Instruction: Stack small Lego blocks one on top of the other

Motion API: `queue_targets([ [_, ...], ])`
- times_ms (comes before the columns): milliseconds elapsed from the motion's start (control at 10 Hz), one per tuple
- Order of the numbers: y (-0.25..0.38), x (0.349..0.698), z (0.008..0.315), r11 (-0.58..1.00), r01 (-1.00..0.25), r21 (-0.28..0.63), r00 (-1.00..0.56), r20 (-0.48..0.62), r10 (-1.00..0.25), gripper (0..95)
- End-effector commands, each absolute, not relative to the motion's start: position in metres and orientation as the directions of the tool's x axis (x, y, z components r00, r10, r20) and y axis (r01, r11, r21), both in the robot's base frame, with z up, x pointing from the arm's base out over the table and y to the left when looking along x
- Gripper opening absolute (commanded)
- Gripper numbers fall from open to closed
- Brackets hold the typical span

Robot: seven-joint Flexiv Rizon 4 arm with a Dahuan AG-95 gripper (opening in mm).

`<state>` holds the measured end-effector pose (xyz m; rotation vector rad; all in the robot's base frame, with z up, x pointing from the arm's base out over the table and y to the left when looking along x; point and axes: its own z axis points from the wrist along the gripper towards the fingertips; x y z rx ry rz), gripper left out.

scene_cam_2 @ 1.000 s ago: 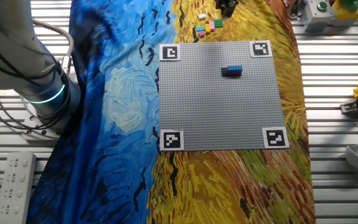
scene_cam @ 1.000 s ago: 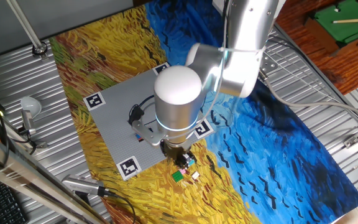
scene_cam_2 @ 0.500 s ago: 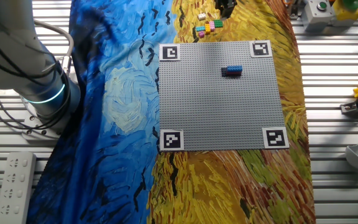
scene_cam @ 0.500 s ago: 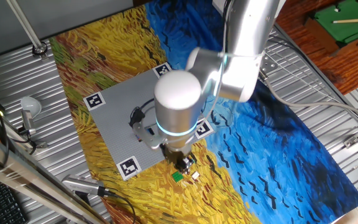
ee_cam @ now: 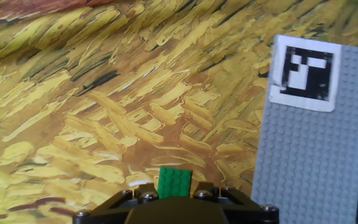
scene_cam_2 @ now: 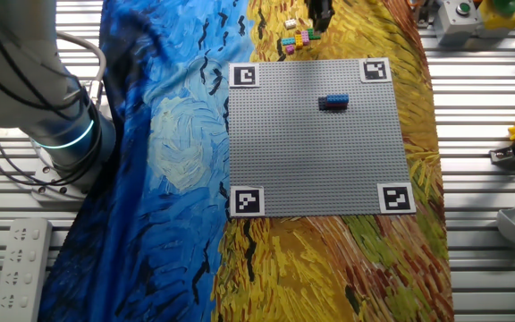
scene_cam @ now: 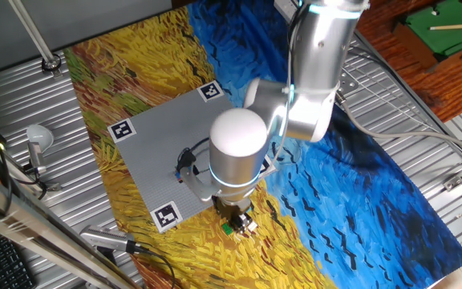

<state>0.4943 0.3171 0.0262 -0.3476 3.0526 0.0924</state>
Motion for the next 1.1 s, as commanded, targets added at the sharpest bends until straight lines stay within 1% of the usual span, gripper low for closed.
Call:
queue_targets([
  [100,0.316,0.492,0.033,0.973,-0.227,0.052,-0.972,-0.073,-0.223,38.0],
  [200,0.314,0.491,0.041,0.972,-0.229,0.053,-0.971,-0.076,-0.225,38.0],
  [400,0.314,0.491,0.041,0.968,-0.240,0.075,-0.968,-0.093,-0.233,38.0],
  [700,0.314,0.491,0.041,0.976,-0.203,0.075,-0.977,-0.083,-0.197,38.0],
  [900,0.314,0.493,0.038,0.979,-0.189,0.077,-0.980,-0.082,-0.182,38.0],
  [1000,0.316,0.497,0.027,0.981,-0.178,0.078,-0.981,-0.085,-0.172,38.0],
  [1100,0.317,0.498,0.024,0.982,-0.172,0.078,-0.983,-0.084,-0.165,38.0],
])
